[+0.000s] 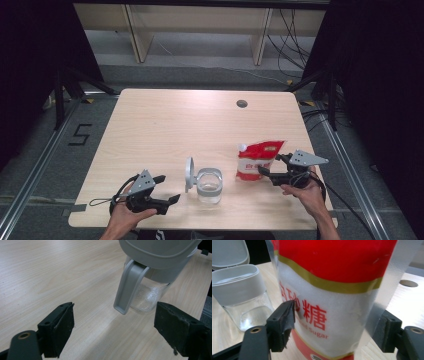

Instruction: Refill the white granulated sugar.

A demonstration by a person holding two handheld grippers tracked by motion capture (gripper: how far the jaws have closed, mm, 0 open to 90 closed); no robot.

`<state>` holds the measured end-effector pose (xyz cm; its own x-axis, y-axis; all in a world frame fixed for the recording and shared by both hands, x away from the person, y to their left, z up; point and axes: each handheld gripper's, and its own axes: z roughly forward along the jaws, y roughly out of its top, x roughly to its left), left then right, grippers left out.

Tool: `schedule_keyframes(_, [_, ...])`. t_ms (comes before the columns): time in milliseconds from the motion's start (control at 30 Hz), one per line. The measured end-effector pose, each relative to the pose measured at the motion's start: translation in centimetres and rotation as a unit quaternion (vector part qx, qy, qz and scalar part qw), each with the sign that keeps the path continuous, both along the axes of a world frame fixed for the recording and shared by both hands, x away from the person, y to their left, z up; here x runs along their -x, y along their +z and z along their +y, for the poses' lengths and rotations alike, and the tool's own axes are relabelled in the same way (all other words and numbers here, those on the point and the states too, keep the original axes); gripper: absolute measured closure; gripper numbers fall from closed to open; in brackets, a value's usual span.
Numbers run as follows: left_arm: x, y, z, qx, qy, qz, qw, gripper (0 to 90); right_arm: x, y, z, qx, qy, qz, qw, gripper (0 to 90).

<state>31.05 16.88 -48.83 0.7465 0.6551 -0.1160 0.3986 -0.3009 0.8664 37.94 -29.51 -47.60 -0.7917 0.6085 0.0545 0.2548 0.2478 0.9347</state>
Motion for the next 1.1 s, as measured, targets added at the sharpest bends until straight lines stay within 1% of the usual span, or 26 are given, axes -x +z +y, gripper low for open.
schedule_keyframes(33, [0.0,0.0,0.0,0.001,-0.001,-0.002,1.0000,16.0,0.0,0.0,0.1,-0.001,0.001,-0.015,0.9999,33.7])
schedule_keyframes(67, [-0.1,0.0,0.1,-0.001,-0.003,-0.005,1.0000,16.0,0.3,0.1,0.3,0.002,-0.002,-0.005,1.0000,37.1])
schedule_keyframes(100, [-0.1,0.0,0.1,-0.001,-0.003,-0.005,1.0000,16.0,0.3,0.1,0.3,0.002,-0.002,-0.005,1.0000,37.1])
schedule_keyframes(133, [-0.1,0.1,0.1,-0.005,-0.007,-0.010,0.9999,16.0,0.9,0.1,0.8,0.004,-0.006,-0.006,1.0000,41.4])
schedule_keyframes(200, [-0.1,0.0,0.0,0.002,-0.005,-0.010,0.9999,16.0,1.2,0.3,1.0,0.016,-0.013,-0.017,0.9996,42.3])
schedule_keyframes(233, [-0.1,0.1,0.1,0.000,-0.006,-0.011,0.9999,16.0,1.6,0.3,1.1,0.014,-0.021,0.001,0.9997,42.9])
schedule_keyframes(267, [-0.1,0.1,0.1,0.001,-0.006,-0.012,0.9999,16.1,1.6,0.3,1.1,0.019,-0.026,-0.020,0.9993,43.6])
schedule_keyframes(300, [-0.1,0.1,0.1,0.001,-0.006,-0.012,0.9999,16.1,1.6,0.3,1.1,0.019,-0.026,-0.020,0.9993,43.6])
schedule_keyframes(400, [0.0,0.1,0.1,-0.002,-0.001,-0.010,1.0000,16.2,3.0,0.5,1.8,0.012,-0.075,0.010,0.9971,45.7])
schedule_keyframes(433, [0.0,0.1,0.1,-0.002,-0.001,-0.010,1.0000,16.2,3.0,0.5,1.8,0.012,-0.075,0.010,0.9971,45.7])
schedule_keyframes(467, [-0.1,0.1,0.1,0.001,-0.003,-0.011,0.9999,16.2,3.1,0.5,2.1,0.014,-0.081,-0.001,0.9966,46.0])
schedule_keyframes(500, [-0.1,0.1,0.1,0.002,-0.003,-0.010,0.9999,16.2,3.8,0.5,2.6,0.015,-0.106,0.004,0.9943,46.6])
schedule_keyframes(533, [-0.1,0.1,0.1,0.002,-0.003,-0.011,0.9999,16.2,3.8,0.5,2.6,0.015,-0.106,0.004,0.9943,46.6])
schedule_keyframes(567, [-0.1,0.1,0.1,0.000,-0.005,-0.013,0.9999,16.2,4.2,0.6,2.9,0.009,-0.120,0.015,0.9926,46.7])
schedule_keyframes(600, [-0.1,0.1,0.1,-0.001,-0.006,-0.012,0.9999,16.2,4.4,0.5,3.4,0.003,-0.141,0.007,0.9900,47.3])
schedule_keyframes(633, [-0.1,0.0,0.1,0.000,-0.003,-0.008,1.0000,16.2,4.4,0.5,3.4,0.003,-0.141,0.007,0.9900,47.3])
schedule_keyframes(667, [0.0,0.0,0.0,0.004,0.002,-0.003,1.0000,16.2,4.7,0.5,3.6,0.002,-0.152,0.016,0.9883,47.7])
schedule_keyframes(700, [0.0,0.0,0.0,0.000,0.000,-0.004,1.0000,16.2,4.7,0.5,3.8,0.004,-0.155,0.003,0.9879,47.8])
schedule_keyframes(733, [-0.1,0.0,0.1,-0.007,-0.005,-0.011,0.9999,16.2,4.9,0.5,3.9,0.005,-0.159,0.007,0.9872,47.9])
schedule_keyframes(767, [-0.1,0.0,0.1,-0.007,-0.006,-0.011,0.9999,16.2,5.3,0.5,4.3,0.000,-0.175,0.014,0.9844,47.9])
schedule_keyframes(833, [-0.1,0.1,0.1,-0.006,-0.005,-0.011,0.9999,16.2,5.1,0.4,4.2,0.003,-0.165,0.001,0.9862,48.2])
schedule_keyframes(900, [0.0,0.0,0.0,0.002,0.000,-0.003,1.0000,16.2,5.0,0.3,4.0,-0.006,-0.162,0.001,0.9868,48.3])
schedule_keyframes(967, [0.1,0.0,0.0,0.001,-0.001,-0.004,1.0000,16.2,5.0,0.1,3.9,-0.010,-0.155,-0.002,0.9878,48.0])
schedule_keyframes(1033, [0.1,0.0,0.0,0.001,-0.002,-0.004,1.0000,16.2,4.7,0.0,3.7,-0.005,-0.139,-0.005,0.9903,45.1])
schedule_keyframes(1067, [0.1,0.0,0.0,0.000,-0.003,-0.005,1.0000,16.2,4.5,0.0,3.6,0.008,-0.137,-0.017,0.9905,44.4])
schedule_keyframes(1100, [0.1,0.0,-0.1,0.002,-0.002,-0.005,1.0000,16.2,4.2,-0.2,3.5,0.004,-0.125,-0.004,0.9922,41.0])
